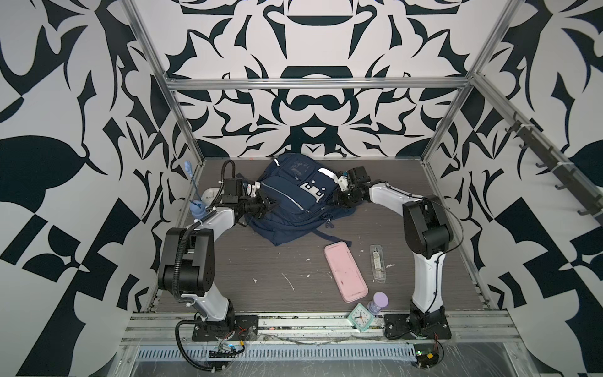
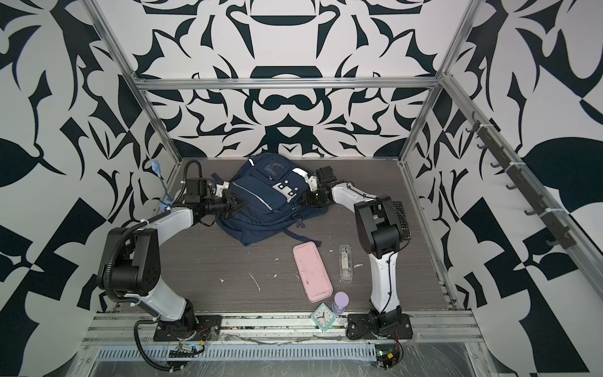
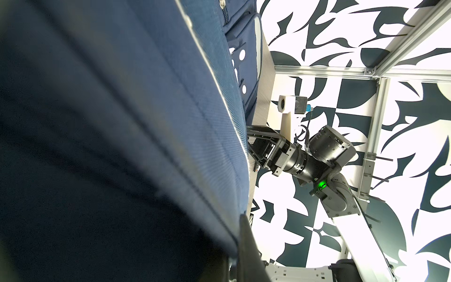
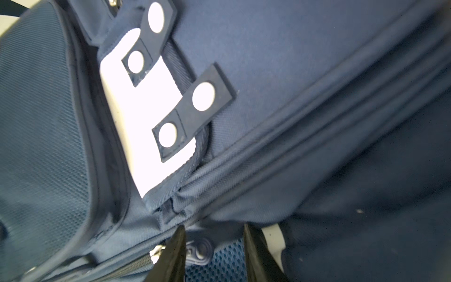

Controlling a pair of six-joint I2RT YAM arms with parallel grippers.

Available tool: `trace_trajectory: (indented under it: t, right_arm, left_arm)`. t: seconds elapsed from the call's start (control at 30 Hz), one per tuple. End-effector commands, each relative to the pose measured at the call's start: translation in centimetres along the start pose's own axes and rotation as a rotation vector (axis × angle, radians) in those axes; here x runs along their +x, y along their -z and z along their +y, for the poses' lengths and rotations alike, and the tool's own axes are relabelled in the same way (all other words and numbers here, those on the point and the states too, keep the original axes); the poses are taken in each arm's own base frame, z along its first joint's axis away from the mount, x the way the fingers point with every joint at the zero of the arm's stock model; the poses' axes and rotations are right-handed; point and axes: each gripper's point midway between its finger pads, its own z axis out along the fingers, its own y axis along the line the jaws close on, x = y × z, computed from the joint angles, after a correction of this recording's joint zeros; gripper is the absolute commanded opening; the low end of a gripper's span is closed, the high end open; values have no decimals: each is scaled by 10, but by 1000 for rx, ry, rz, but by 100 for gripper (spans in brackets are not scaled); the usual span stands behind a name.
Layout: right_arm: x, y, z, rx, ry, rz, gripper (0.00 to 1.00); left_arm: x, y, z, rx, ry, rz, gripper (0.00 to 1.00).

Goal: Pack the student bag

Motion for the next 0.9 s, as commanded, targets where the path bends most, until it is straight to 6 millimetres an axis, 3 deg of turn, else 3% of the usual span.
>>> trace_trajectory:
  t: [0.0,0.37,0.87]
  right_arm:
    - [-2,3,14,-60,11,-6,39]
    - [-3,25,20,-34,33,-47,37]
    - [-2,11,20,-74,21,-19,37]
  left_arm:
    - [-9,6,-12,23,-41,-24,5]
    - [-7,7,-14,27,-45,-23,5]
    - [-6,8,-15,28,-44,-25,5]
